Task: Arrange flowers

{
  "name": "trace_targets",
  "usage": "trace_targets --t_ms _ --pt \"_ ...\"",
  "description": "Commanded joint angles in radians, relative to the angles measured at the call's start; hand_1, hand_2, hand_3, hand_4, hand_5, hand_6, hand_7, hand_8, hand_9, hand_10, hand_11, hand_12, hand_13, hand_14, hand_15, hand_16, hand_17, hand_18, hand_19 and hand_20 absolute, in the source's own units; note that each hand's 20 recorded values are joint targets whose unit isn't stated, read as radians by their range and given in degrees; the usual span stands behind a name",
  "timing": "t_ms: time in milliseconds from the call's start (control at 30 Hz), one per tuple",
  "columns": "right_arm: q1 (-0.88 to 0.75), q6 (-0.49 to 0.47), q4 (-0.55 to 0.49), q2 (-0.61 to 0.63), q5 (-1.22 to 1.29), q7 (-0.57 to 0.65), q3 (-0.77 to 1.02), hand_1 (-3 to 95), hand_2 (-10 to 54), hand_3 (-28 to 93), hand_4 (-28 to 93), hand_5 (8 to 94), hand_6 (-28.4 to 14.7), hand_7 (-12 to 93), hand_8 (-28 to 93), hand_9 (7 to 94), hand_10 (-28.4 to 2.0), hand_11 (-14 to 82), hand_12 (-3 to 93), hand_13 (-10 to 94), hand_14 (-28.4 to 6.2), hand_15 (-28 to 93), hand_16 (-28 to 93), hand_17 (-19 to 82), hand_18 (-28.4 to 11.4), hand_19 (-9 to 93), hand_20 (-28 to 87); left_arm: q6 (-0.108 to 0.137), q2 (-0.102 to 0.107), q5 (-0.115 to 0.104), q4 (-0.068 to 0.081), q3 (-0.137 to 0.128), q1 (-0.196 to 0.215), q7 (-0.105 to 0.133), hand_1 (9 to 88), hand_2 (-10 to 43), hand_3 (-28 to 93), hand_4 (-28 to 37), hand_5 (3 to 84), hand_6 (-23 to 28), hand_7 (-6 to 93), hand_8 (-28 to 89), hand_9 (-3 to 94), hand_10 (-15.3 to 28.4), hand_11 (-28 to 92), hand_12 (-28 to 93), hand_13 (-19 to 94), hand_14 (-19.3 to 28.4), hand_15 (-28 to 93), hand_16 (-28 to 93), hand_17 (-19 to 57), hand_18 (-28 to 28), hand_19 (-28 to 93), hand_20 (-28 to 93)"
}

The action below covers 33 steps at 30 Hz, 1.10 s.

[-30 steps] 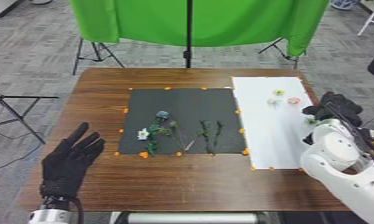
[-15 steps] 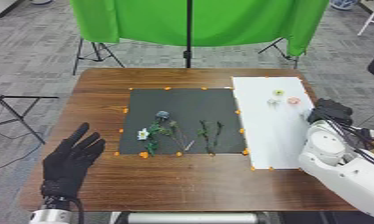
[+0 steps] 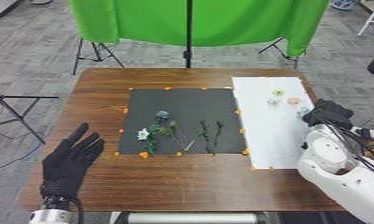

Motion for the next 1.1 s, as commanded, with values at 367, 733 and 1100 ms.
trace_targets --t_ms 367,733,1100 --pt "0.174 -0.064 0.08 -0.07 0.087 -0.025 -0.15 36.9 -9.5 76 -28 51.5 -1.5 14 -12 61.9 -17.5 25.0 13.5 60 -12.7 72 11 23 -27.0 83 46 0.007 0.006 -0.008 0.003 0.004 -0.001 -0.009 21.4 4.7 82 -28.3 37.9 8.5 11.0 -9 35.2 20.2 23 12 22 27.6 50 -7 -10.7 26.8 51 20" --pt "0.121 0.016 0.103 -0.065 0.037 0.003 -0.166 62.4 -9.5 63 -28 85.5 2.1 20 2 93.3 -5.0 10.1 30.2 86 -1.4 52 29 38 -21.5 86 43 0.0 -0.005 -0.002 0.0 -0.008 0.007 -0.023 21.4 4.6 82 -28.3 38.2 8.5 11.2 -9 35.2 20.2 23 12 22 27.6 50 -7 -10.7 26.9 51 20" --pt "0.165 0.164 -0.162 -0.088 -0.06 -0.184 -0.17 63.0 -9.5 67 -28 88.5 1.0 19 4 93.7 -5.7 14.8 28.8 88 -0.5 51 31 40 -20.1 86 43 0.002 0.0 -0.001 -0.008 -0.021 0.024 -0.013 21.4 4.6 82 -28.3 38.3 8.6 11.0 -9 35.3 20.2 23 12 22 27.6 50 -7 -10.7 26.8 51 20"
